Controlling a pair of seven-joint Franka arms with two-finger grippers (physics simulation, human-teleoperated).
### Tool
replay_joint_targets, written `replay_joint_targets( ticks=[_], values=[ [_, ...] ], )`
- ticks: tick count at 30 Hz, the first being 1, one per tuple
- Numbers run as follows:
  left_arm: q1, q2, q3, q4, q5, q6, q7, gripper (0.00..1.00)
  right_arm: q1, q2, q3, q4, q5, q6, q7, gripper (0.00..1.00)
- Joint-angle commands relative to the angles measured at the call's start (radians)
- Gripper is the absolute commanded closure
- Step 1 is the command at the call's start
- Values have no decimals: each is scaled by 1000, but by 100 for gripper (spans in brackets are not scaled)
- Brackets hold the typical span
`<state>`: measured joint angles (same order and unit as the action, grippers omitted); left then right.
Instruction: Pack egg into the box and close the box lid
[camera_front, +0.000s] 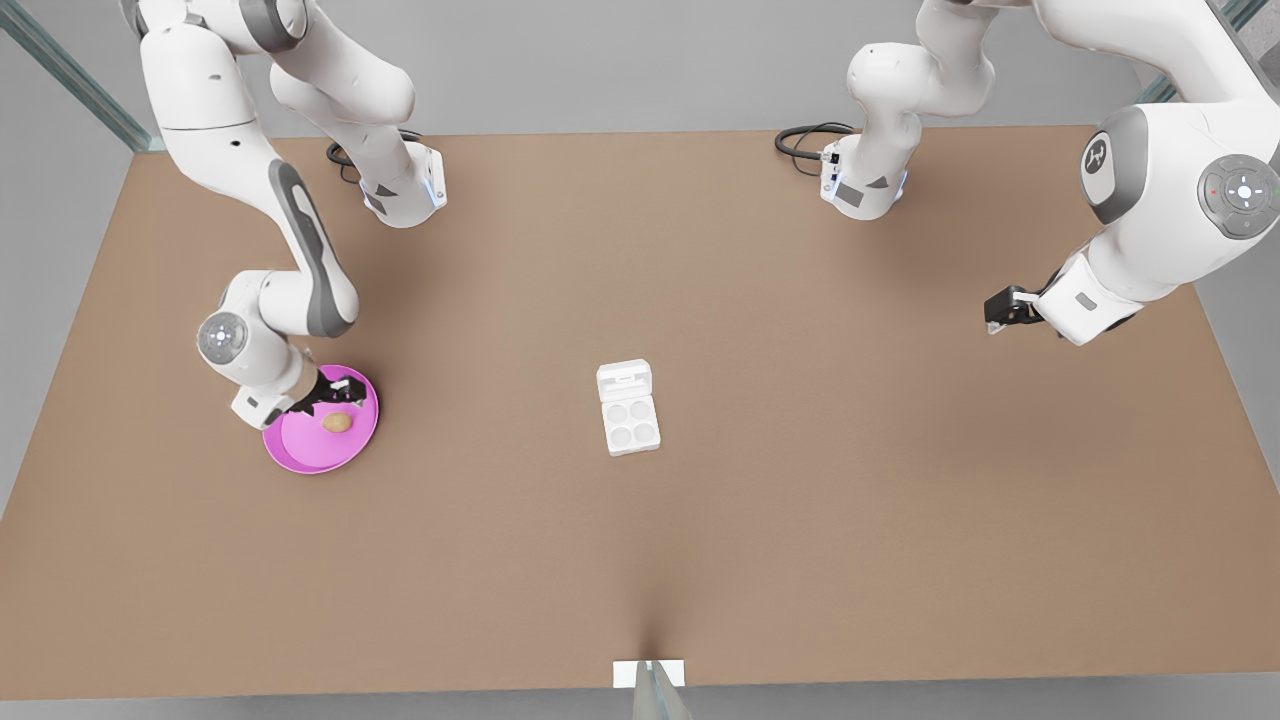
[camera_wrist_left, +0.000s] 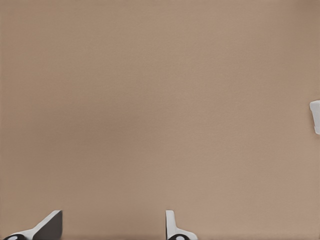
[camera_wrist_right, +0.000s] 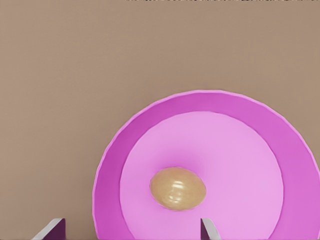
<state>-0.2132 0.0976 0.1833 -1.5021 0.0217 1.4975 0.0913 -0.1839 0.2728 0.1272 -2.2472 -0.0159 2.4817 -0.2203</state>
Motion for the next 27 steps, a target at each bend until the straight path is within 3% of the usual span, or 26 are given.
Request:
replay_joint_targets(
  ticks=[1, 6, 27],
  values=[
    [0, -1, 1, 0, 0, 0, 4, 0, 6, 37, 0, 17, 10, 52, -57, 0],
    [-2, -1, 1, 2, 1, 0, 4, 0, -8, 151, -1, 63, 11, 121, -37, 0],
    [-17, -3, 1, 2, 1, -3, -1, 0, -65, 148, -1, 21, 5, 129, -48, 0]
  ],
)
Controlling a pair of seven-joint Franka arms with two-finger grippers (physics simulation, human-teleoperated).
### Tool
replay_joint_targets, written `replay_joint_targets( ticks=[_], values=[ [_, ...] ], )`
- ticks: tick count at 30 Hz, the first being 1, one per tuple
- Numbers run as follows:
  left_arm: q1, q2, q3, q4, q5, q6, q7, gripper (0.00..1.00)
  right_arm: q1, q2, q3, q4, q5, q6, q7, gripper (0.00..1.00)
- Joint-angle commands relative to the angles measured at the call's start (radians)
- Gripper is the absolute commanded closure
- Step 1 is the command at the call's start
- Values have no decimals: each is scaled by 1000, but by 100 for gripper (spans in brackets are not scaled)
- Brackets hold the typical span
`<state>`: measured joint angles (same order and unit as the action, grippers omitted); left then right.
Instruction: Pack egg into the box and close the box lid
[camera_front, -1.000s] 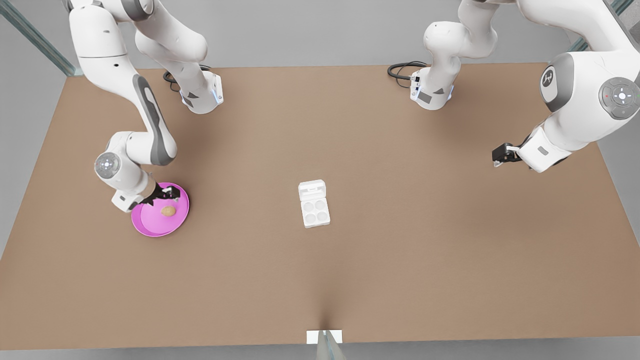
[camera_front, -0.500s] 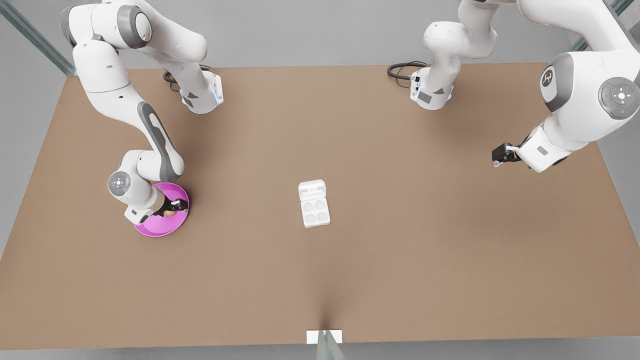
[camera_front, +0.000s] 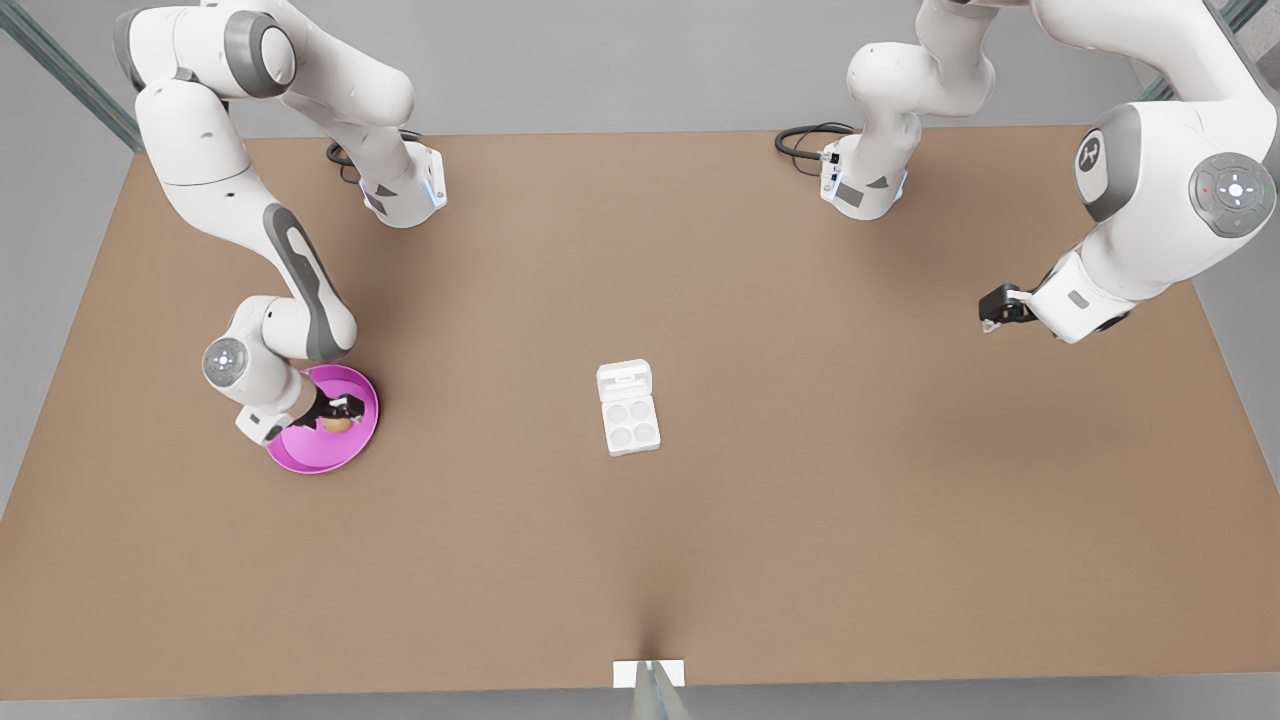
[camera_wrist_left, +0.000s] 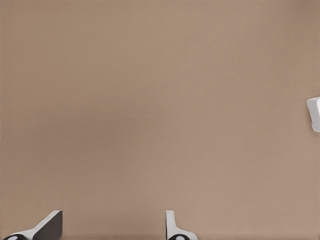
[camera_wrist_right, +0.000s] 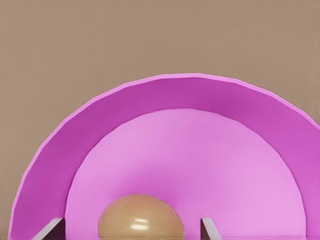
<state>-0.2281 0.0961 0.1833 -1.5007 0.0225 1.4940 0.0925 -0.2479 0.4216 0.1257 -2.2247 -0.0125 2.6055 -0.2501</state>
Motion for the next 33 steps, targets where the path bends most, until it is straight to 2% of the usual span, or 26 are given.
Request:
replay_joint_targets(
  ticks=[1, 8, 9, 11, 12, 17, 19, 23, 25, 30, 32, 33],
  values=[
    [-2, -1, 1, 0, 1, 0, 0, 0, -1, 0, 0, 0, 2, 16, -17, 0],
    [-2, -1, 1, 0, -1, 0, -2, 0, 1, 48, 0, 19, 5, 34, -17, 0],
    [-2, -1, 1, 0, -1, 0, -2, 0, 1, 48, 0, 20, 5, 34, -15, 20],
    [-2, -1, 1, 0, 1, 0, -2, 0, 1, 48, 0, 22, 5, 33, -14, 47],
    [-2, -1, 1, 0, 1, 0, -2, 0, 2, 48, 0, 25, 5, 33, -14, 48],
    [-4, -1, 1, 0, -1, -1, -2, 0, 4, 36, 2, 31, 3, 22, -18, 49],
    [-4, -1, 1, 0, 1, -1, -4, 0, -4, -3, 29, 31, 3, -10, -20, 49],
    [-4, -1, 1, 0, 1, -1, -4, 0, 4, -73, 31, 40, 3, -30, -20, 49],
    [-4, -1, 1, 0, 1, -1, -4, 0, 19, -95, 69, 204, 5, -242, -9, 49],
    [-4, 1, 1, 0, 1, 0, -4, 0, 79, -72, 127, 410, 3, -340, 41, 51],
    [-4, 1, 1, 0, -1, 0, -4, 0, 134, 26, 127, 611, 8, -481, 61, 52],
    [-4, 1, 1, 0, 1, 0, -4, 0, 165, 43, 127, 643, 6, -493, 95, 52]
  ],
)
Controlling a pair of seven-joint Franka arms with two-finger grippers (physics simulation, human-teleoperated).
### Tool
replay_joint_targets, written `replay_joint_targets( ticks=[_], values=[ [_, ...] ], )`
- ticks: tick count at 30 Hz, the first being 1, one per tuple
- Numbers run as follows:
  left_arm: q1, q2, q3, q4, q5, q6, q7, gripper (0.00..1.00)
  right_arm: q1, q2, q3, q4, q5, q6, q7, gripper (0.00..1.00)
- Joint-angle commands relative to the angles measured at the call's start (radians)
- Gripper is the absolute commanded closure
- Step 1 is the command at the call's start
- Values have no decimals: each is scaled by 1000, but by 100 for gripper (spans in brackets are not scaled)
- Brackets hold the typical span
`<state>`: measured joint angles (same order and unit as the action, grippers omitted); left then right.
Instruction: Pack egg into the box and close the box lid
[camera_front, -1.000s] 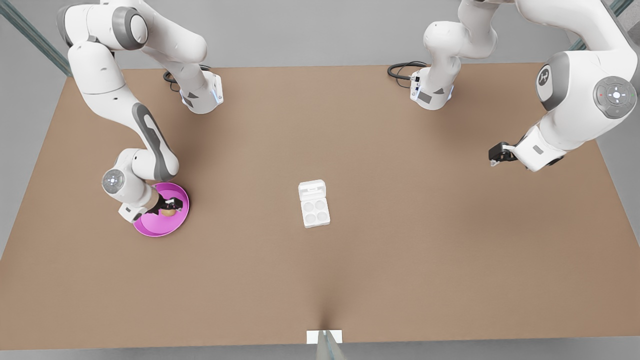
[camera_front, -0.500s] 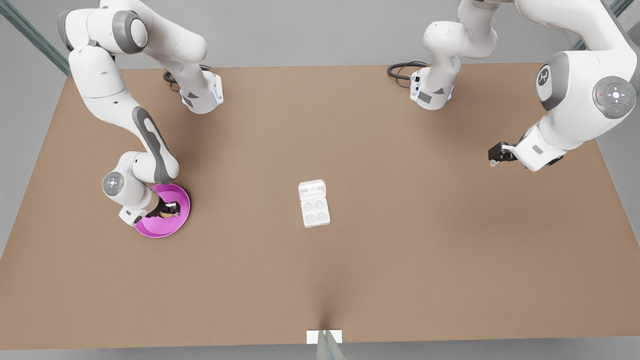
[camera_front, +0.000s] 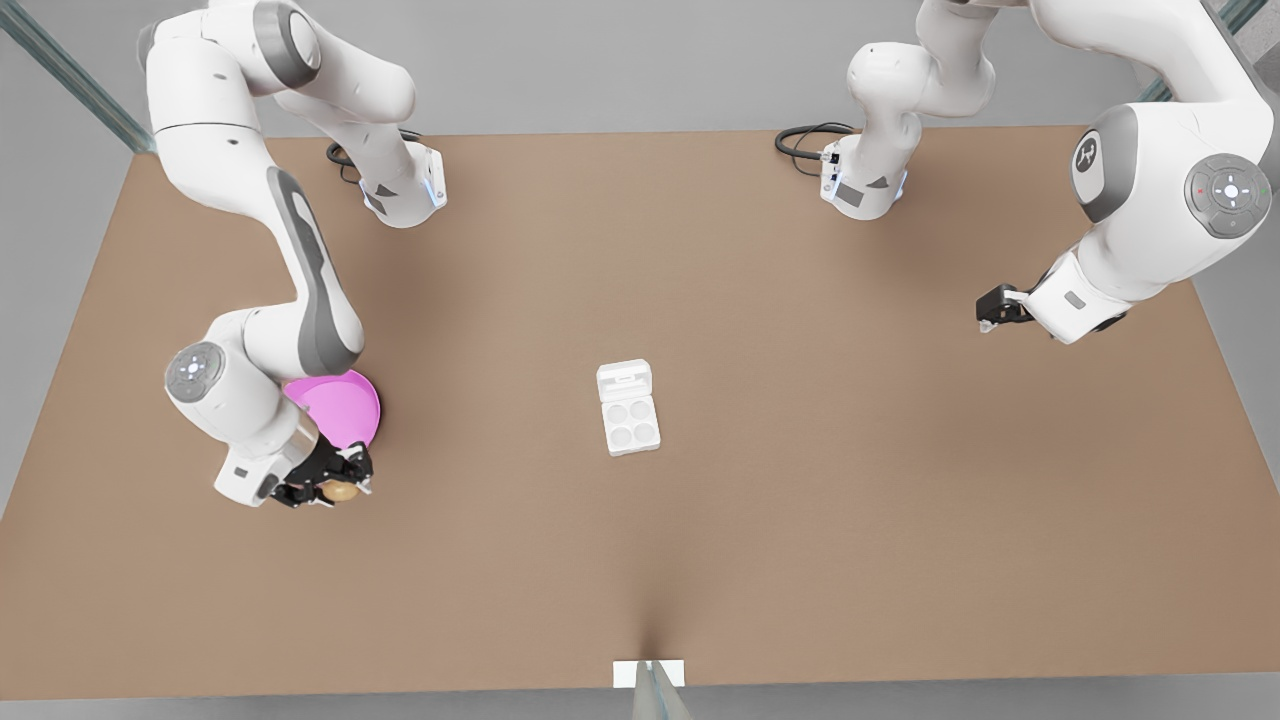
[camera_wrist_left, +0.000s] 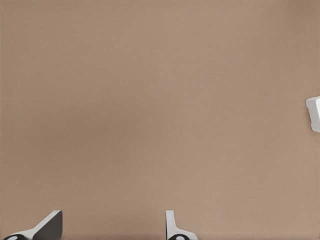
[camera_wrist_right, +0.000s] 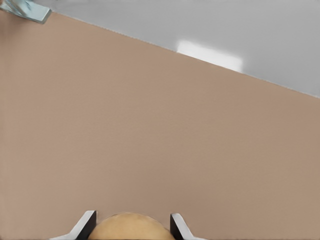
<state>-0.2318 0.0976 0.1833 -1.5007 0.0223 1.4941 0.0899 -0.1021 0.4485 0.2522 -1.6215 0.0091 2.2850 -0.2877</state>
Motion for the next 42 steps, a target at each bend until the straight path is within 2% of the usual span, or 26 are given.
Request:
replay_joint_targets(
  ticks=[1, 5, 10, 14, 18, 26, 31, 32, 33, 34, 39, 40, 41, 42],
  values=[
    [0, -1, 1, 0, 1, 0, -1, 0, 42, 48, 1, 84, -18, -188, 159, 52],
    [0, 1, 1, 0, 1, 1, -1, 0, 179, 217, -11, 341, -21, -312, 309, 52],
    [0, 7, 1, 0, 1, 1, -1, 0, 383, 253, -11, 420, -23, -334, 713, 52],
    [0, 7, 1, 0, -1, 1, -1, 0, 536, 253, -13, 391, -37, -323, 987, 52],
    [0, 7, 1, 0, -1, 1, -1, 0, 602, 253, -11, 356, -63, -282, 1148, 52],
    [0, 8, 1, 0, -1, 1, -1, 0, 630, 312, -11, 295, -120, -151, 1236, 52],
    [0, 11, 1, 0, -1, 1, -1, 0, 642, 334, -11, 290, -129, -144, 1239, 52],
    [0, 11, 1, 0, -1, 1, -1, 0, 642, 335, -11, 288, -129, -144, 1239, 50],
    [2, 11, 1, 0, -1, 1, -1, 0, 642, 335, -11, 290, -129, -145, 1239, 31],
    [2, 11, 1, 0, -1, 1, -1, 0, 641, 335, -11, 290, -129, -144, 1237, 0],
    [2, 16, 1, 0, -1, 2, -1, 0, 634, 323, -11, 304, -129, -147, 1237, 0],
    [0, 16, 1, 0, -1, 3, -1, 0, 608, 294, -10, 313, -129, -162, 1222, 0],
    [0, 16, 1, 0, -1, 1, -1, 0, 561, 202, -5, 316, -124, -194, 1144, 0],
    [0, 16, 1, 0, -1, 1, -1, 0, 484, 107, 9, 324, -95, -292, 957, 0]
  ],
)
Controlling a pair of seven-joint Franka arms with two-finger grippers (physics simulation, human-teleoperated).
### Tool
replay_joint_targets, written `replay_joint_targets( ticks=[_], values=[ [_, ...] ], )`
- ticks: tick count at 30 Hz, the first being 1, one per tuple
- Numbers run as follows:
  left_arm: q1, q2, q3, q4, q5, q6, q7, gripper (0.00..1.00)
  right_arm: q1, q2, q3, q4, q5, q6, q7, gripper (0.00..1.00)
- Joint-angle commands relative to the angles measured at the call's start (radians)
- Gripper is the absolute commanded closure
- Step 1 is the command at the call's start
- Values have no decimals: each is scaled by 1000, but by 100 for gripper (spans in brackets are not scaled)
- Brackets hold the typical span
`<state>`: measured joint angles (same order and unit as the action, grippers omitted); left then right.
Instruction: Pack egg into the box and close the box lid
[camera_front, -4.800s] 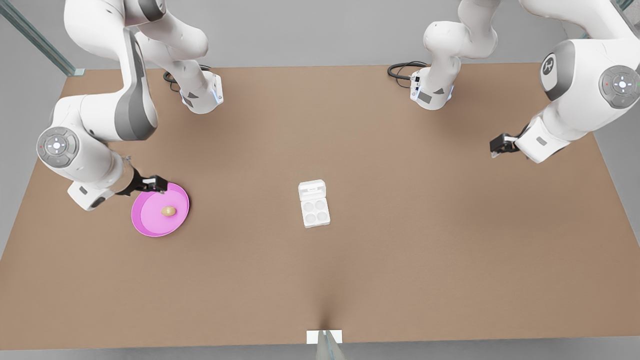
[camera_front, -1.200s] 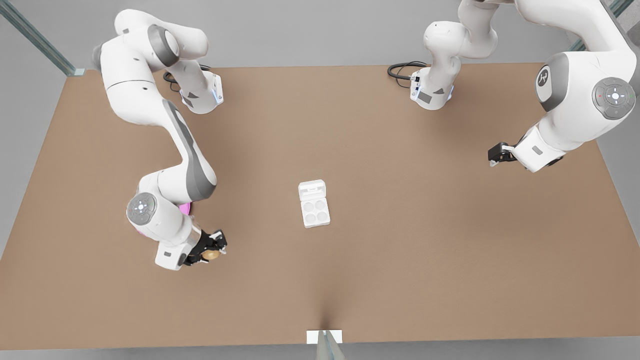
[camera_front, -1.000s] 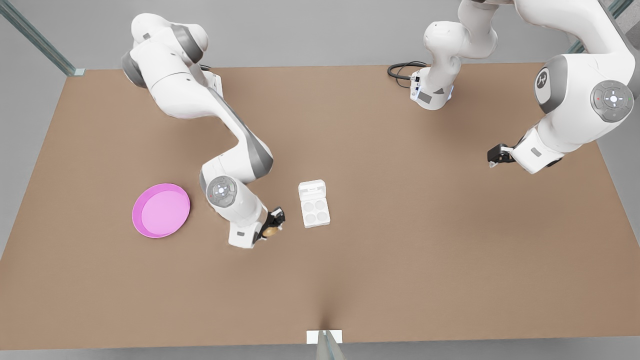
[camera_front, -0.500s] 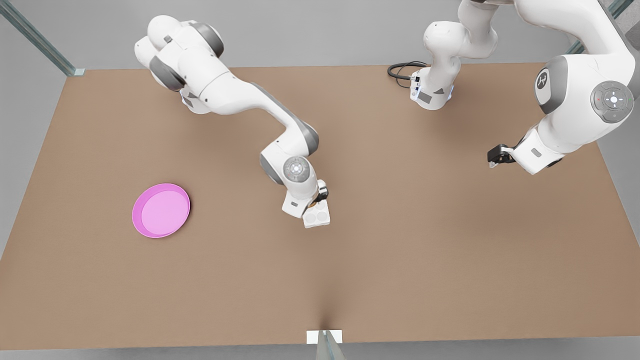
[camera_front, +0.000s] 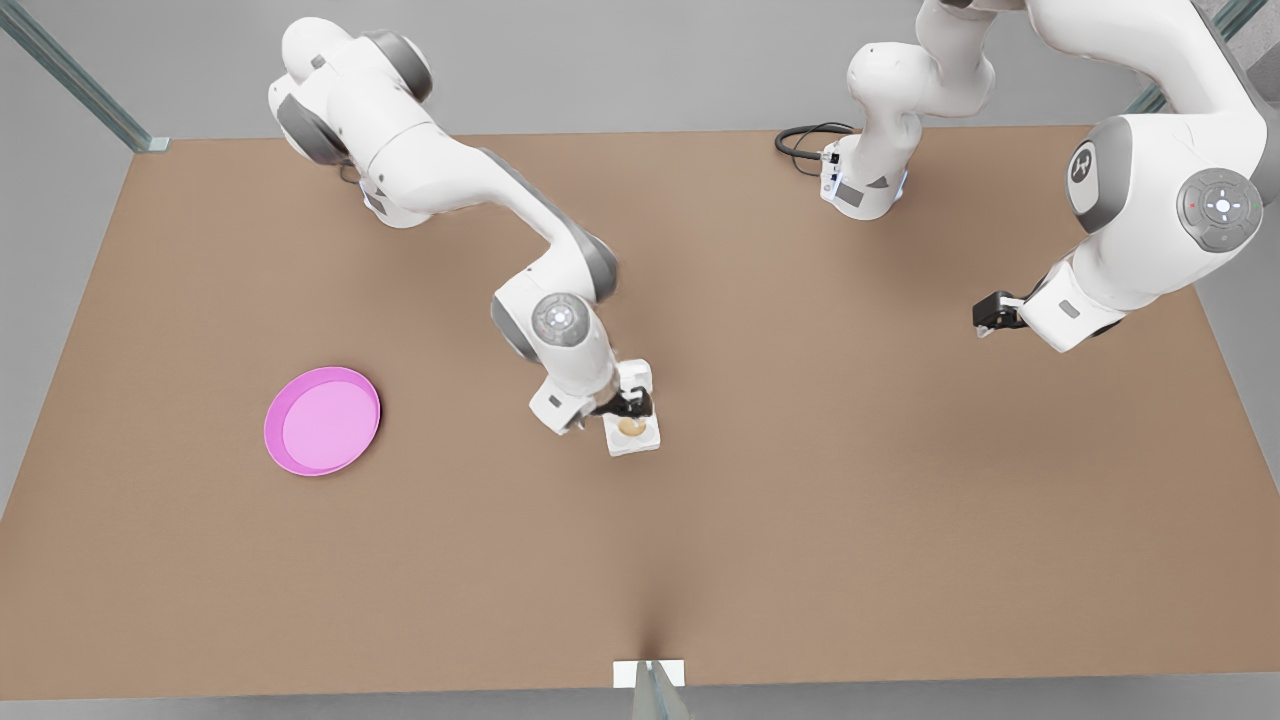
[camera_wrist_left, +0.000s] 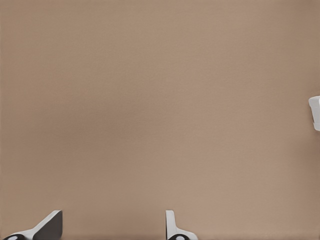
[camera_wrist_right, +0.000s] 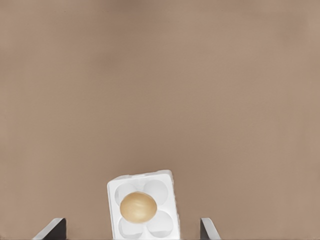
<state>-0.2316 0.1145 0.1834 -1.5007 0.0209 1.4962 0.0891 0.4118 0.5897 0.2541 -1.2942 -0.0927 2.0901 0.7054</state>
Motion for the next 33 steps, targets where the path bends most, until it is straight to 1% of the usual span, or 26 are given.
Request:
replay_joint_targets(
  ticks=[1, 2, 3, 4, 5, 6, 7, 8, 10, 11, 12, 13, 14, 15, 17, 19, 24, 28, 33],
  values=[
    [0, -1, 1, 0, 1, -1, 0, 0, -117, -189, 4, 27, 198, -258, -259, 0],
    [0, 1, 1, 0, 1, -1, 0, 0, -234, -263, 2, 30, 215, -479, -401, 0],
    [0, 5, 1, 0, 1, -2, 0, 0, -338, -306, -59, 1, 111, -515, -651, 0],
    [-23, 19, 1, 0, 1, -14, -3, 0, -450, -366, -104, -85, -1, -530, -852, 0],
    [-103, 34, 1, 0, 4, -138, -95, 0, -499, -393, -108, -102, 7, -594, -854, 0],
    [-212, 36, 1, -1, 43, -293, -158, 0, -519, -389, -107, -79, 21, -605, -828, 0],
    [-362, 48, 1, -1, 56, -390, -307, 0, -525, -384, -108, -76, 33, -610, -785, 0],
    [-492, 51, 1, -1, 54, -476, -430, 4, -521, -383, -108, -77, 22, -610, -784, 0],
    [-661, 68, 1, -3, -6, -525, -680, 53, -507, -376, -102, -76, 31, -610, -774, 0],
    [-715, 79, 1, -3, -99, -521, -810, 68, -512, -376, -104, -70, 16, -610, -774, 0],
    [-762, 109, 1, -1, -163, -511, -867, 73, -525, -375, -107, -68, -9, -608, -784, 0],
    [-804, 122, 1, -1, -223, -508, -923, 75, -556, -375, -107, -68, -10, -608, -785, 0],
    [-845, 151, 1, 0, -300, -452, -1042, 79, -570, -375, -107, -57, -6, -608, -785, 0],
    [-871, 206, 1, 0, -346, -331, -1181, 79, -564, -373, -107, -56, -9, -608, -785, 0],
    [-838, 306, 7, 0, -348, -38, -1273, 79, -568, -369, -107, -54, -4, -608, -785, 0],
    [-841, 347, 7, -1, -388, 122, -1276, 79, -567, -369, -107, -54, -6, -608, -784, 0],
    [-853, 459, 7, 0, -391, 492, -1322, 79, -564, -360, -107, -54, -5, -605, -784, 0],
    [-850, 517, 7, -1, -306, 644, -1309, 79, -559, -361, -105, -54, -2, -605, -782, 0],
    [-865, 568, 7, -6, -285, 658, -1316, 79, -567, -361, -105, -54, -2, -605, -784, 0]
  ],
)
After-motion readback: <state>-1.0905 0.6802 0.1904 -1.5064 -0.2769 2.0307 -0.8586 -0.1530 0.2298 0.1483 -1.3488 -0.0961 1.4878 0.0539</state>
